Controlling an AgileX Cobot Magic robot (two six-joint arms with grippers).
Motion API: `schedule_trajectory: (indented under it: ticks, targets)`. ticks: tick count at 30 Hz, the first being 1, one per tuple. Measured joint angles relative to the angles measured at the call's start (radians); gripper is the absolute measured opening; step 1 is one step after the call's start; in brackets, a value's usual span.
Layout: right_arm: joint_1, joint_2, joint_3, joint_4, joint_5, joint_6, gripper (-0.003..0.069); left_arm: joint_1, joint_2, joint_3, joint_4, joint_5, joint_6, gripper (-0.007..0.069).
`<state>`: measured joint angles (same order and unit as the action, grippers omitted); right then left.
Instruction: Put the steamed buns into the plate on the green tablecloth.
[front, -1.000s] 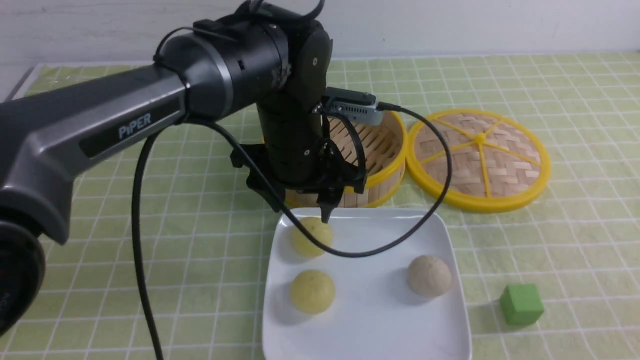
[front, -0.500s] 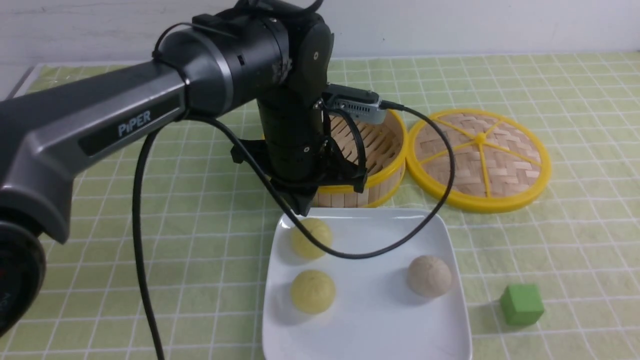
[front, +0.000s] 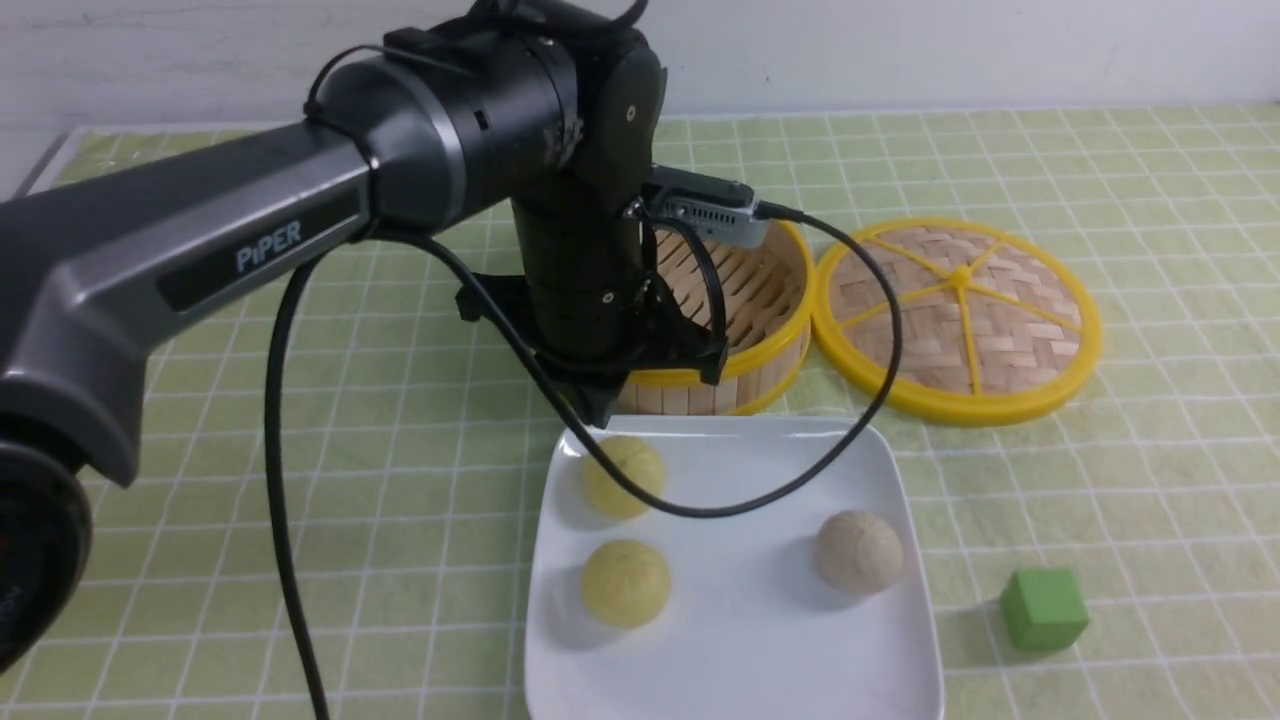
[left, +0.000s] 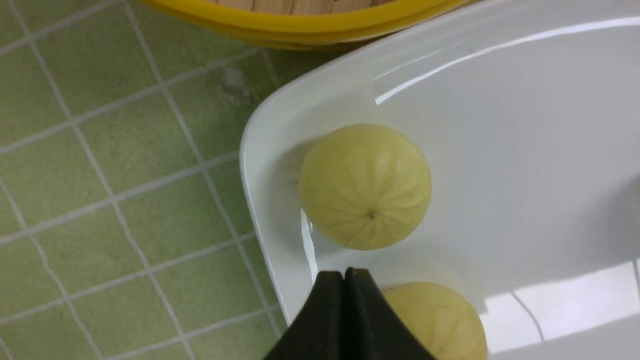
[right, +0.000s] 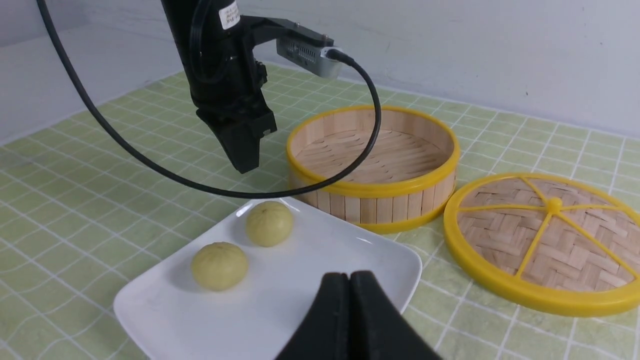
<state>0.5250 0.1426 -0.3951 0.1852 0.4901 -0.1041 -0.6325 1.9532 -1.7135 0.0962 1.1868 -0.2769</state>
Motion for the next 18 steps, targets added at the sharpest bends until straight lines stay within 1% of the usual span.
schedule_trajectory:
  ticks: [5,9,12,14,17,18]
  targets:
    - [0.0,0.0,0.0,0.0,0.0,0.0,-0.0002,0.0,-0.033,-0.043,0.016,0.035,-0.003,0.0006]
    - [0.0,-0.003,0.009,0.0,-0.005,0.0,0.0,0.0,-0.108,-0.083,0.059,0.041,-0.003,0.0011]
    - [-0.004,-0.029,0.053,0.001,-0.012,0.0,0.0001,0.0,-0.202,-0.097,0.113,0.05,-0.01,0.0013]
    - [-0.029,-0.046,0.089,0.001,-0.014,0.0,0.0001,0.0,-0.248,-0.098,0.125,0.05,-0.021,0.0013]
    - [-0.094,-0.071,0.151,0.001,-0.015,0.0,0.0005,0.0,-0.307,-0.098,0.131,0.05,-0.025,0.0013]
    - [-0.135,-0.09,0.183,0.001,-0.015,0.0,0.0006,0.0,-0.342,-0.098,0.132,0.05,-0.025,0.0013]
